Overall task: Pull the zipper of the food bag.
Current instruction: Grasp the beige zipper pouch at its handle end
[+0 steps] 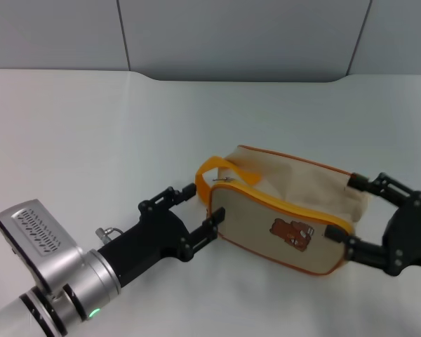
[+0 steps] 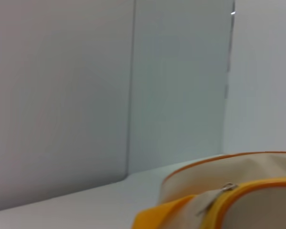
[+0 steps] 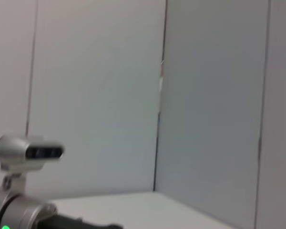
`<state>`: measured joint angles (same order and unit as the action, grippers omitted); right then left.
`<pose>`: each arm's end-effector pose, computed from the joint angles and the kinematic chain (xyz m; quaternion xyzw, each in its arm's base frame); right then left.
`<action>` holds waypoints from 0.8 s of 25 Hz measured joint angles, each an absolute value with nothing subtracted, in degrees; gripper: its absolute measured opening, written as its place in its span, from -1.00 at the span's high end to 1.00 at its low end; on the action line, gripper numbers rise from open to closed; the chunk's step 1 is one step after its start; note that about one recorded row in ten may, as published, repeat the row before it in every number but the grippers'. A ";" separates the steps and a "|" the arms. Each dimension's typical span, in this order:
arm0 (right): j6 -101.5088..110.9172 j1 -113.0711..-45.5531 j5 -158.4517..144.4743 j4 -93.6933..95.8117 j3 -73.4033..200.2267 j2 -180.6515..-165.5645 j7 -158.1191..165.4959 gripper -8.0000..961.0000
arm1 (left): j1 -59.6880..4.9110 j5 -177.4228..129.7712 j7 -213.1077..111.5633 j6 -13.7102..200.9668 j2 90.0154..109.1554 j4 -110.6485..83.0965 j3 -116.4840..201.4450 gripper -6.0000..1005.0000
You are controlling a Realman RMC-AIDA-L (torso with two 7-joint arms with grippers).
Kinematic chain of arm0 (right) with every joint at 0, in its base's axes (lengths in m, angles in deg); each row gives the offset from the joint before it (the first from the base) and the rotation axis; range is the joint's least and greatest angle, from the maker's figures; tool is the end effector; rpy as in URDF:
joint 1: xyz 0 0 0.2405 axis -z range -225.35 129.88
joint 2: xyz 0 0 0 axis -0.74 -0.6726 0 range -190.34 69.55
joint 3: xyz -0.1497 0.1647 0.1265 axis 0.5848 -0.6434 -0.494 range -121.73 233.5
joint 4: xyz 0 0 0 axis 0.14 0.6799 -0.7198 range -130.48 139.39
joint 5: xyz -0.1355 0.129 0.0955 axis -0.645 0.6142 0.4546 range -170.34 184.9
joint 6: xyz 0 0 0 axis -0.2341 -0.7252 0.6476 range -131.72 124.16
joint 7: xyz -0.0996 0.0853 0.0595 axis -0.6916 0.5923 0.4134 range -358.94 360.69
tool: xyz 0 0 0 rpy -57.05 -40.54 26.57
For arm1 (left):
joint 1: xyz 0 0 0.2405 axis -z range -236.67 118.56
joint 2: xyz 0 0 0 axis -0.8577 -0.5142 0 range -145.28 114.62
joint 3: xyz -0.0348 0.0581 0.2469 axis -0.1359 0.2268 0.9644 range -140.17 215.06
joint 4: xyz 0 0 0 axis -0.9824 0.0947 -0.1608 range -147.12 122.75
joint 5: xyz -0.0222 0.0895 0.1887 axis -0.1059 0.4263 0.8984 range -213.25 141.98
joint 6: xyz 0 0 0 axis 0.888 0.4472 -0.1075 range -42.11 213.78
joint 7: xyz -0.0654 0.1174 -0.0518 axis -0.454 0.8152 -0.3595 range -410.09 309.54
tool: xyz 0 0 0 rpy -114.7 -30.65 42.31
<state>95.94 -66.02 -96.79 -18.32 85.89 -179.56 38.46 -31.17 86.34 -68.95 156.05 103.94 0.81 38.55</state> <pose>0.3058 0.2477 -0.0041 -0.8934 0.0598 0.3555 0.2683 -0.2704 0.2704 -0.1138 -0.8794 -0.1773 -0.3176 0.3071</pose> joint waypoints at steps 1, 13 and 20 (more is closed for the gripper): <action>96.52 -65.94 -96.79 -18.32 85.12 -179.56 38.17 -0.73 | -31.33 86.35 -67.76 155.45 103.93 1.44 37.52 -0.27; 97.49 -65.21 -96.78 -18.39 81.61 -179.58 37.75 -0.73 | -29.26 87.42 -66.03 150.27 103.94 6.20 36.17 -0.26; 97.79 -65.22 -96.78 -18.40 81.40 -179.57 37.68 -0.73 | -27.87 87.91 -66.12 145.45 103.94 7.25 32.73 -0.26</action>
